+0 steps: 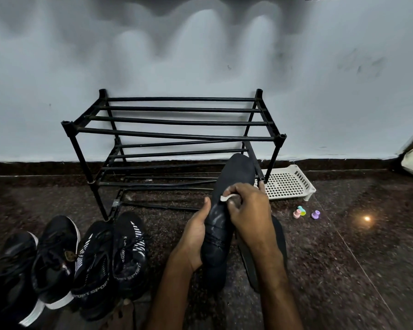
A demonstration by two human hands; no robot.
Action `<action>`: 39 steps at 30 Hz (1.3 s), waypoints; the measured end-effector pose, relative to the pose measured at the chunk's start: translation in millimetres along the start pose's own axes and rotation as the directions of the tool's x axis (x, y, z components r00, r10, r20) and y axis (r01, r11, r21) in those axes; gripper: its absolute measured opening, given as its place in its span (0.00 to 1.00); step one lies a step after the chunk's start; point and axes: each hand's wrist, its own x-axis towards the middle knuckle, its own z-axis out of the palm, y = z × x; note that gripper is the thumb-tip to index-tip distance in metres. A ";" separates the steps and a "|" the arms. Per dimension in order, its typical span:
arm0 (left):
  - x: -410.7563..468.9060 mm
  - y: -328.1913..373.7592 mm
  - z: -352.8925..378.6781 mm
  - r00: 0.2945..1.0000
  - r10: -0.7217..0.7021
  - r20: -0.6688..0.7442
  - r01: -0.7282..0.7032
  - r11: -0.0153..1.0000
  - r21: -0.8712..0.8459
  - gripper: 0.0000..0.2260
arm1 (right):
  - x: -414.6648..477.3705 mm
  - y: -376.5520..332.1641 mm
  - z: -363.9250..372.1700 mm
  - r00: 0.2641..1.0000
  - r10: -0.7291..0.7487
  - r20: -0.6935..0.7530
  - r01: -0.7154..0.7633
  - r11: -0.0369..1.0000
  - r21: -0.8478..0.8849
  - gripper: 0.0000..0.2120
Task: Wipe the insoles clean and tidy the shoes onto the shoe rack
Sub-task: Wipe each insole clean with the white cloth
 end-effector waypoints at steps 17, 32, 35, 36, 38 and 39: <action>4.5 0.5 -2.5 1.000 0.022 -0.019 -0.022 1.000 0.006 0.28 | -2.6 13.4 -3.2 0.998 0.016 0.059 -0.017 1.000 0.014 0.11; -0.3 -2.4 2.5 0.996 -0.037 0.080 0.036 0.999 0.014 0.24 | -4.2 7.9 -1.3 0.998 -0.032 0.060 0.021 0.985 0.170 0.10; -1.5 -2.5 -0.7 0.993 -0.049 0.107 0.049 0.999 0.003 0.24 | -2.8 15.6 -3.7 0.999 -0.030 0.021 0.027 0.990 0.141 0.11; -1.5 -2.9 -0.3 0.993 -0.047 0.112 0.045 0.999 0.015 0.24 | -1.1 17.9 -4.1 0.999 0.003 -0.048 0.003 0.994 0.113 0.11; -2.3 -3.4 2.6 0.991 -0.043 0.126 0.038 0.999 0.038 0.25 | 1.3 15.6 -5.1 0.995 0.028 -0.091 -0.018 0.995 0.101 0.12; -2.5 -3.7 2.6 0.991 -0.038 0.130 0.034 0.999 0.033 0.25 | 0.7 14.4 -5.2 0.999 -0.003 -0.045 0.008 0.992 0.128 0.12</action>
